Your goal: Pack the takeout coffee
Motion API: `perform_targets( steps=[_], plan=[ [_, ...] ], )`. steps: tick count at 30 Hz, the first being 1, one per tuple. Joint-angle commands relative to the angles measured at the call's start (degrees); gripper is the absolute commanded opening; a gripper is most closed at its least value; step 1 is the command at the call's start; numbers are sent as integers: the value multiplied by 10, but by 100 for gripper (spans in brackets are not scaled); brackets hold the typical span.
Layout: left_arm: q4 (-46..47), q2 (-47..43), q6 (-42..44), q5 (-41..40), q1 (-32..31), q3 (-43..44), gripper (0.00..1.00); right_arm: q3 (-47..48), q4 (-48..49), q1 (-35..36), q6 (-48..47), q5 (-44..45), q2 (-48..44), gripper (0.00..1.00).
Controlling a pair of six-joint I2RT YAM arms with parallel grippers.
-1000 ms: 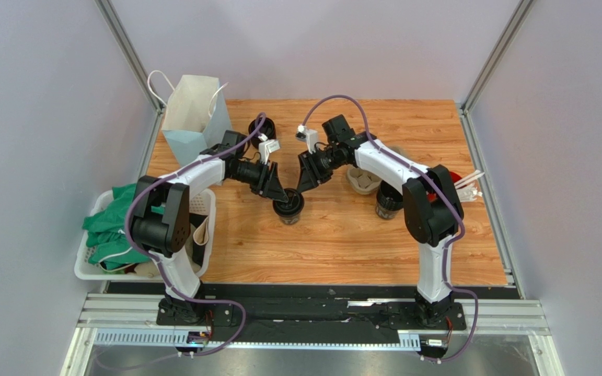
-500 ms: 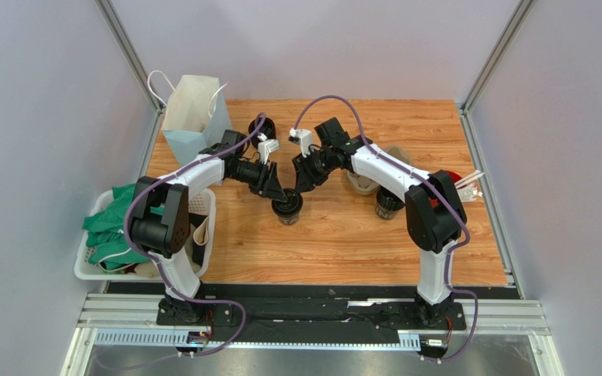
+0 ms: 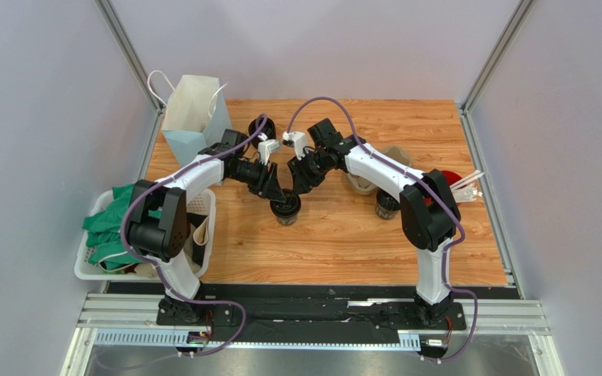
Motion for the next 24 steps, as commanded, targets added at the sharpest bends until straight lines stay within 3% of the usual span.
perform_targets(
  steps=[1, 9, 19, 24],
  plan=[
    [0, 16, 56, -96, -13, -24, 50, -41, -70, 34, -41, 72, 48, 42],
    [0, 16, 56, -98, -13, -26, 49, -5, -79, 9, -41, 44, -17, 47],
    [0, 17, 53, -101, -13, -24, 48, -13, -80, -29, -13, -100, -50, 58],
    [0, 16, 53, -101, -13, -25, 48, -4, -73, -32, 5, -80, -46, 58]
  ],
)
